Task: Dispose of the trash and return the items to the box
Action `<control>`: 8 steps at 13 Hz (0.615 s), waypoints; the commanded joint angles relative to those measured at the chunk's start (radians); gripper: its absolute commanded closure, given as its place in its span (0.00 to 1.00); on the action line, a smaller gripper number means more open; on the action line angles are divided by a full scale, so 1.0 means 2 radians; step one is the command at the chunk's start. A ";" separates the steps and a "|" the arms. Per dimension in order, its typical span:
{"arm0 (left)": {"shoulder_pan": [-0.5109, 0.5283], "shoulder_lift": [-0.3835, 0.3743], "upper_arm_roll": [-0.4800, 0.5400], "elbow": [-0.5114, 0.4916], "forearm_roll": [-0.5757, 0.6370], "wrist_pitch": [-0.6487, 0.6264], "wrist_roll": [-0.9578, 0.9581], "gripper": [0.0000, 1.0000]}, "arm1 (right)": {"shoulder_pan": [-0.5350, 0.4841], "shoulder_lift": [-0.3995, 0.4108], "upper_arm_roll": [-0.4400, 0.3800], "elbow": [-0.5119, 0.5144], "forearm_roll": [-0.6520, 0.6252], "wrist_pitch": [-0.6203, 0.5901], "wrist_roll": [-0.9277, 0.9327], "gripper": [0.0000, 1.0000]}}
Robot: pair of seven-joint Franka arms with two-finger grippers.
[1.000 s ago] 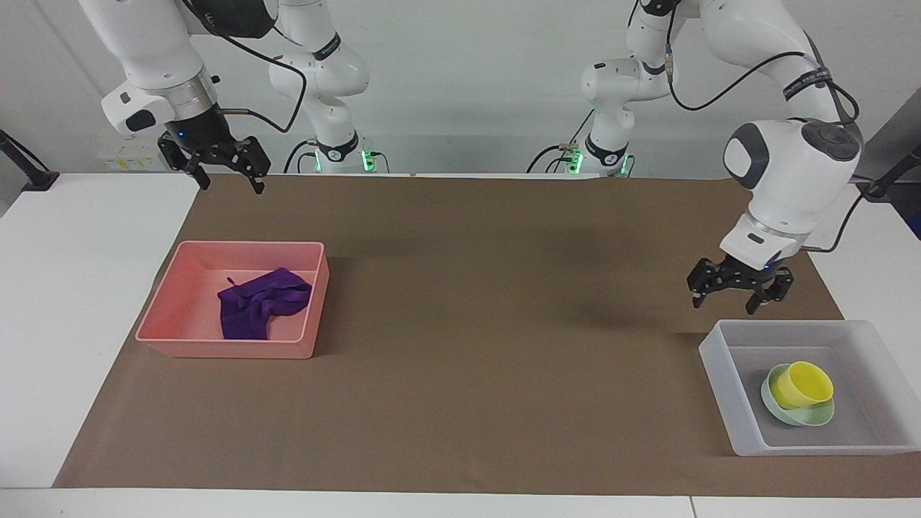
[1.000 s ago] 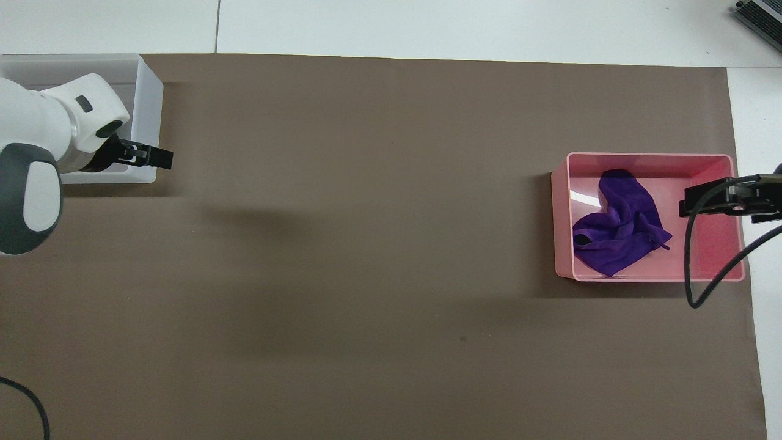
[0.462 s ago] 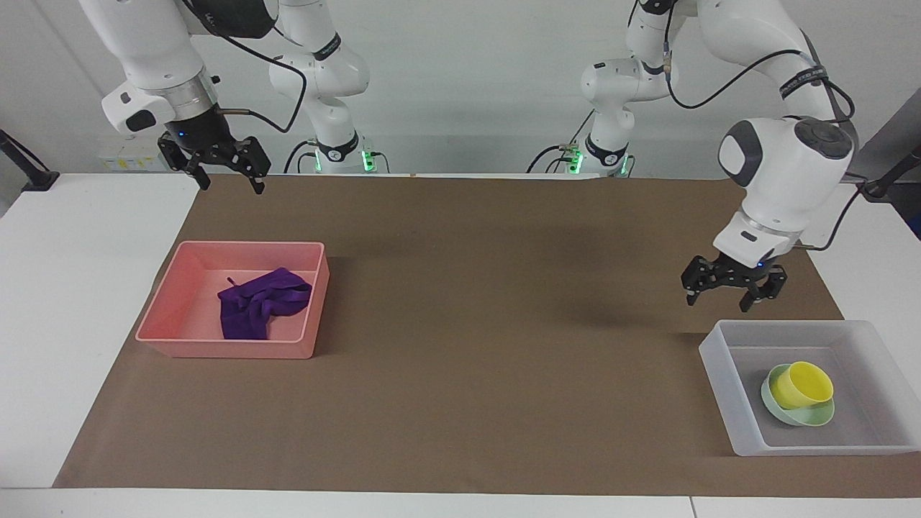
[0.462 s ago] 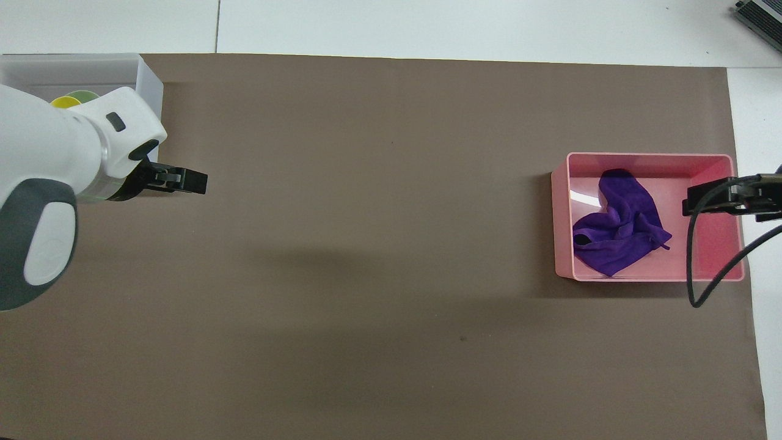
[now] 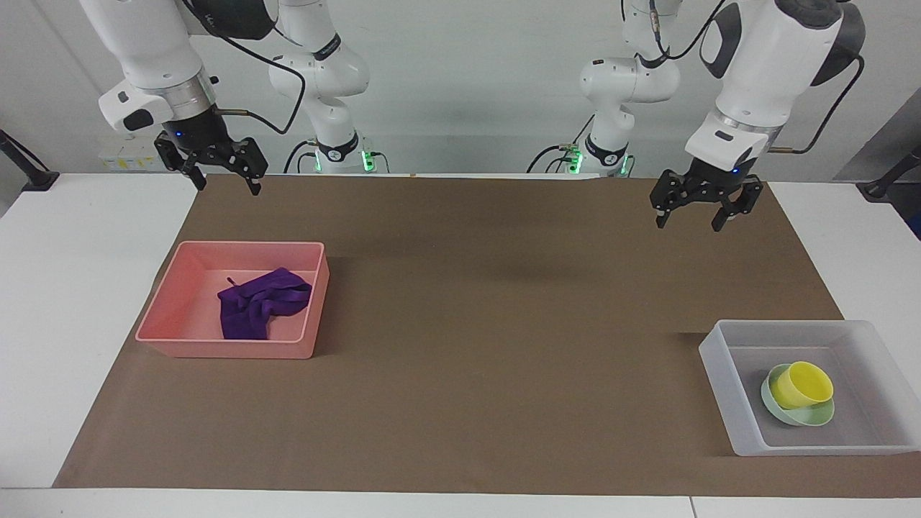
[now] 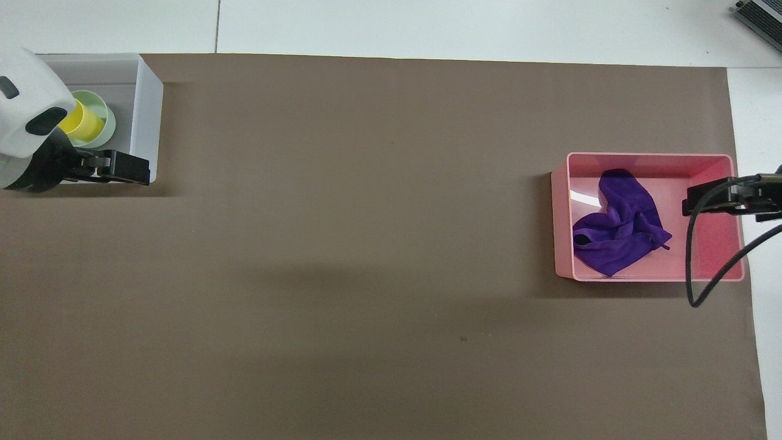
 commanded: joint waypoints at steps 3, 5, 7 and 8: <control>0.009 -0.002 -0.003 -0.013 -0.007 -0.010 -0.001 0.00 | 0.001 -0.011 -0.001 -0.012 0.002 0.003 -0.004 0.00; 0.014 -0.002 -0.002 -0.013 -0.003 -0.002 0.001 0.00 | 0.002 -0.012 -0.001 -0.015 0.002 0.003 -0.004 0.00; 0.036 0.000 -0.003 -0.006 -0.003 -0.009 0.010 0.00 | 0.001 -0.012 -0.001 -0.015 0.002 0.003 -0.005 0.00; 0.036 0.001 -0.003 -0.003 -0.003 -0.012 0.019 0.00 | 0.002 -0.012 -0.001 -0.015 0.002 0.003 -0.004 0.00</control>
